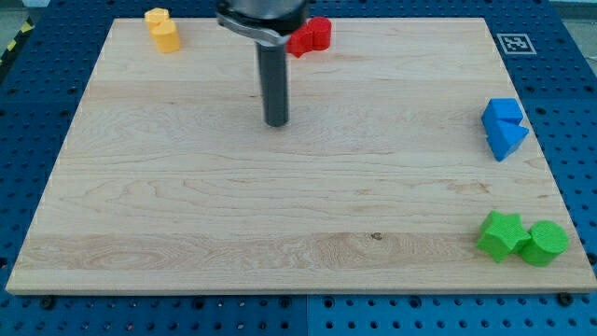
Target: Point your arm at the blue triangle
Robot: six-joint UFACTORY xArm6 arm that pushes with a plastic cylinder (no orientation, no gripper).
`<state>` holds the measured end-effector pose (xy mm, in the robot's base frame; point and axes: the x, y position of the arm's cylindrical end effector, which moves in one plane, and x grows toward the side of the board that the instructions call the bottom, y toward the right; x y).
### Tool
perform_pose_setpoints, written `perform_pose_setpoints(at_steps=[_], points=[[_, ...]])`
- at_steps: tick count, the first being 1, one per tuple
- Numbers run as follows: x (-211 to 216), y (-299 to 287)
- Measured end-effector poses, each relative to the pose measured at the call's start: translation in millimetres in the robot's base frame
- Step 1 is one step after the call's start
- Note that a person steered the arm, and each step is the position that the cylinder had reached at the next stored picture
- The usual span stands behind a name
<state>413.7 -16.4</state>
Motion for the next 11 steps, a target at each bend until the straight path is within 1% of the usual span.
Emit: perform_pose_setpoints(at_steps=[3, 4, 5, 8, 9, 11], points=[[55, 136], [64, 155], [64, 155], [76, 187], [76, 215], [99, 294]])
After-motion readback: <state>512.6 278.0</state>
